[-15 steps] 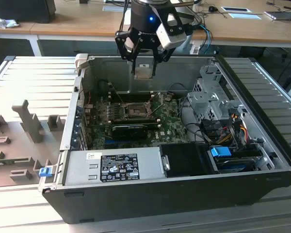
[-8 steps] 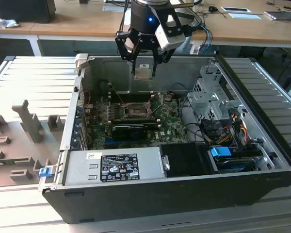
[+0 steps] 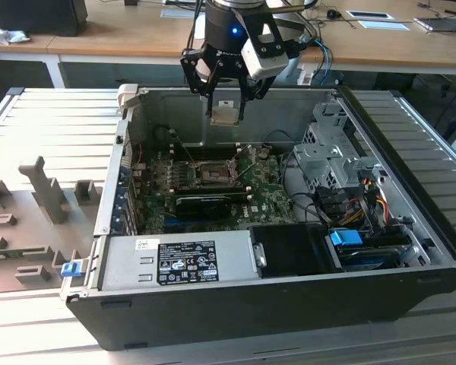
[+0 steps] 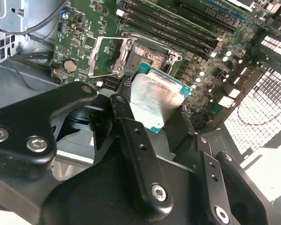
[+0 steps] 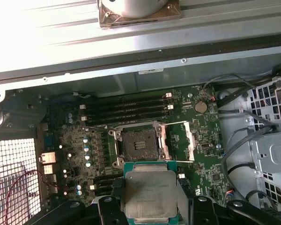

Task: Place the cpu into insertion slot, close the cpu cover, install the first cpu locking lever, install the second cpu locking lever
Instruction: 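Place the cpu into insertion slot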

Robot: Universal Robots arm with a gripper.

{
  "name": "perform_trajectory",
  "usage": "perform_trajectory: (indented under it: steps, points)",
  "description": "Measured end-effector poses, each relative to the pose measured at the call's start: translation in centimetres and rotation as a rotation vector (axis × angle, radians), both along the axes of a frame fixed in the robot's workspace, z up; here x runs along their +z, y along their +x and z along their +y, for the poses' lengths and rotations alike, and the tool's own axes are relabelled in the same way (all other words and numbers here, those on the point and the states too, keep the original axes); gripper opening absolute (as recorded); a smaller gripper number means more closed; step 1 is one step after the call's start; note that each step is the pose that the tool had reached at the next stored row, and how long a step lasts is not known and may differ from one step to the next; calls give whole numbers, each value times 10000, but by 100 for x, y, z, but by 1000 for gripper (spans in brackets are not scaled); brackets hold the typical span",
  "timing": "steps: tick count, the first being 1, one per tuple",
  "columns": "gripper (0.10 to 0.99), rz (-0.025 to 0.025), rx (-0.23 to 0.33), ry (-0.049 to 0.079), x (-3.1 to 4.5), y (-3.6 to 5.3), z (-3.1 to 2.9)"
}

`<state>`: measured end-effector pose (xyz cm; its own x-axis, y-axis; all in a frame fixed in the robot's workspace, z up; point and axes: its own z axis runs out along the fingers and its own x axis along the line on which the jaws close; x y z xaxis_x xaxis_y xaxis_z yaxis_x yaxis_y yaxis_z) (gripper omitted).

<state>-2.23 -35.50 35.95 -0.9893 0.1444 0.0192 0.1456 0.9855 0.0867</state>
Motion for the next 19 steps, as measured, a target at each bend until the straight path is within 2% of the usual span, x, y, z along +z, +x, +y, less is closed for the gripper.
perform_trajectory:
  steps: [19]
  points:
    - [533, 0, -698, -1, -2, 0, 0]
